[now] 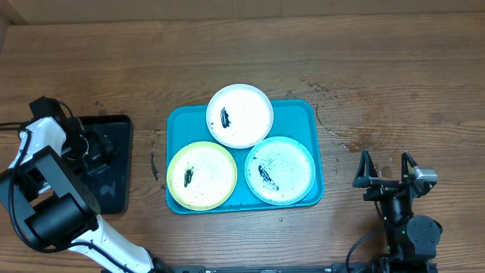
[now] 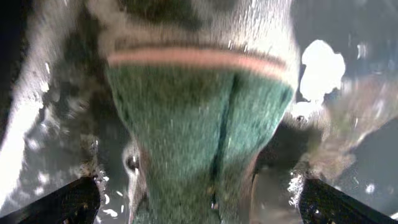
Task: Clean dirty plates on tray and stack at the side
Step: 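Dip and swish the held sponge in the soapy water tray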
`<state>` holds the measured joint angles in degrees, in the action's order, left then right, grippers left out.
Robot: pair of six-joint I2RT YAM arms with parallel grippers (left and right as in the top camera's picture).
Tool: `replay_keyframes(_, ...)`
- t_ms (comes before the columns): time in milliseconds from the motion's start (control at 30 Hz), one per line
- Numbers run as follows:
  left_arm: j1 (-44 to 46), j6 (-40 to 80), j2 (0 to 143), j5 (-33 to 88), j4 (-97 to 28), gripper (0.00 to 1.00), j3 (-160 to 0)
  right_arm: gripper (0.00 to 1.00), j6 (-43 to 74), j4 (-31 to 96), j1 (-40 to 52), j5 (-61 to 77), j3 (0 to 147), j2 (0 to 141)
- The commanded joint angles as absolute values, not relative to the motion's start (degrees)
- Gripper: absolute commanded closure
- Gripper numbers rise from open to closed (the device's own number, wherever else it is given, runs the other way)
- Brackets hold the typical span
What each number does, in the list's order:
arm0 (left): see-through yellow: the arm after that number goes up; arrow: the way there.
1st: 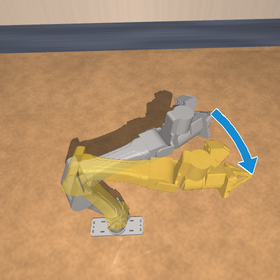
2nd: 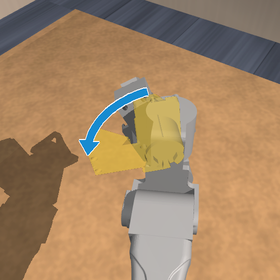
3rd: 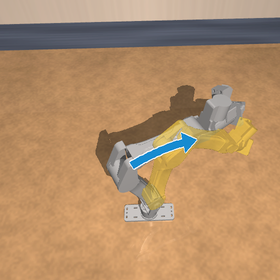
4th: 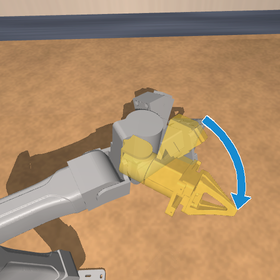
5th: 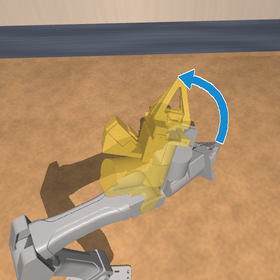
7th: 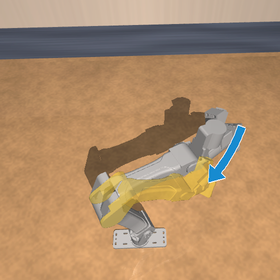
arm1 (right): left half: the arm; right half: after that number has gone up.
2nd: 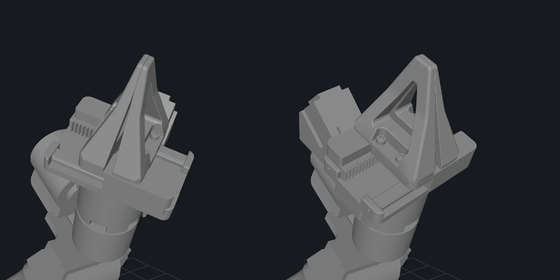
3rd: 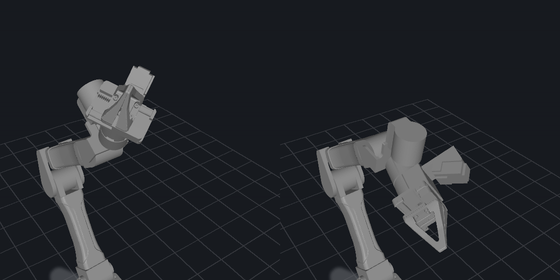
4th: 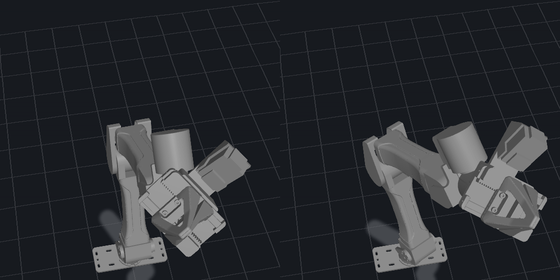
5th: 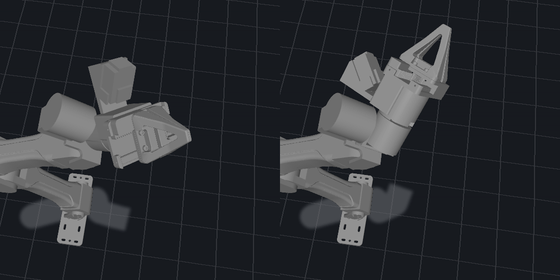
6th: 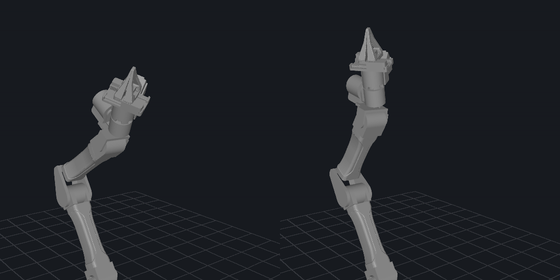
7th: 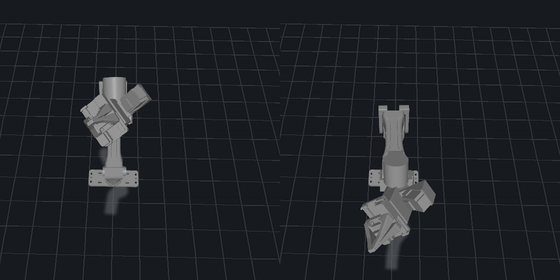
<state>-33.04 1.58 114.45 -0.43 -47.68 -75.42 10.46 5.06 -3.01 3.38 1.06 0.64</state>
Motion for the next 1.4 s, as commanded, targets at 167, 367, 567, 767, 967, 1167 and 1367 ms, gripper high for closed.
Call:
replay_keyframes(167,-32.97,3.03,115.39,0.25,-49.54,0.86,-75.44,0.00,10.00,4.64,-3.36,2.66,0.47,0.45)
replay_keyframes(367,-32.97,2.98,115.39,-0.01,-48.05,0.43,-75.44,0.00,10.00,4.64,-3.36,2.66,0.47,0.45)
replay_keyframes(567,-32.97,3.01,115.39,0.01,-44.56,0.00,-75.44,0.00,10.00,4.64,-3.36,2.66,0.47,0.45)
replay_keyframes(767,-32.97,2.98,115.39,-0.01,-43.00,0.00,-75.44,0.00,10.00,4.64,-3.36,2.66,0.47,0.45)
replay_keyframes(967,-32.97,3.01,115.39,-0.01,-43.05,0.38,-75.44,0.00,10.00,4.64,-3.36,2.66,0.47,0.45)
replay_keyframes(1167,-32.97,3.05,115.37,0.01,-43.05,0.95,-76.34,0.00,10.00,4.64,-3.36,2.66,0.47,0.45)
replay_keyframes(1367,-32.97,4.54,115.35,0.03,-46.98,0.96,-80.77,0.00,10.00,4.64,-3.36,2.66,0.47,0.45)
